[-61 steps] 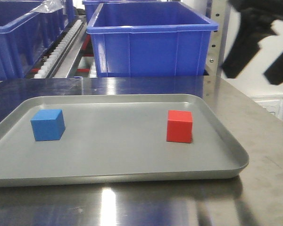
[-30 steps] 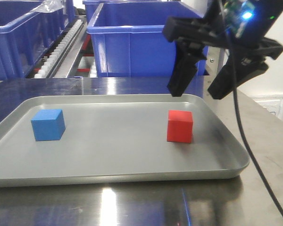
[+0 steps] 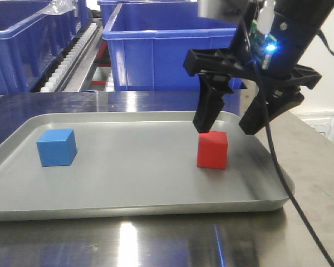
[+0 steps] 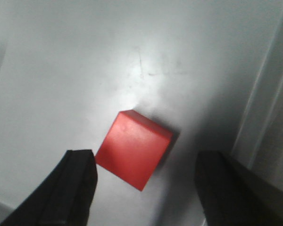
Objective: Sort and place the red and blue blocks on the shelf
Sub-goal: 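Move the right gripper down over the red cube, then lower the open right gripper around the red cube and close it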
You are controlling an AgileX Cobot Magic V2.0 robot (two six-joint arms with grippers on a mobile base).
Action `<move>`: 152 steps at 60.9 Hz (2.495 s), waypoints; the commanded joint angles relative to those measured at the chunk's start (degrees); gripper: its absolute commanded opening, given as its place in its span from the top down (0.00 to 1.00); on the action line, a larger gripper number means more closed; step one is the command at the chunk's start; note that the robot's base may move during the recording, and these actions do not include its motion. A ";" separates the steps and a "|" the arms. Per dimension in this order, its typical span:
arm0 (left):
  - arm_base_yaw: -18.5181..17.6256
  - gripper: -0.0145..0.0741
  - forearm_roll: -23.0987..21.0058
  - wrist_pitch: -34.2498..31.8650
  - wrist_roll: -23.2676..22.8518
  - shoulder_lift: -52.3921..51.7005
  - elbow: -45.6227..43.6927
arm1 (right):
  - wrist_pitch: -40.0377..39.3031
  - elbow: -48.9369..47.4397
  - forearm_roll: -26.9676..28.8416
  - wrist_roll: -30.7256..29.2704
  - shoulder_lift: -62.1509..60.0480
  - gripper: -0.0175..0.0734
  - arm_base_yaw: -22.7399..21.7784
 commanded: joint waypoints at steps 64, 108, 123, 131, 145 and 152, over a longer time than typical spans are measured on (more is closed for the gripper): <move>-0.03 0.70 -0.15 -4.79 -0.54 -0.80 1.37 | -4.84 -1.95 0.58 5.00 -2.05 0.20 0.34; -0.03 0.70 -0.15 -4.79 -0.54 -0.80 1.37 | -0.11 -7.29 1.38 5.00 2.67 0.20 0.91; -0.03 0.70 -0.15 -4.79 -0.54 -0.80 1.37 | 0.81 -8.22 1.38 5.00 3.60 0.20 0.91; -0.03 0.70 -0.15 -4.79 -0.54 -0.80 1.37 | 0.81 -8.22 1.34 5.00 3.66 0.20 0.91; -0.03 0.70 -0.15 -4.79 -0.54 -0.80 1.37 | 0.77 -8.22 0.87 5.00 4.07 0.20 0.91; -0.03 0.70 -0.15 -4.79 -0.54 -0.80 1.37 | 0.84 -8.22 0.87 5.00 4.81 0.20 0.91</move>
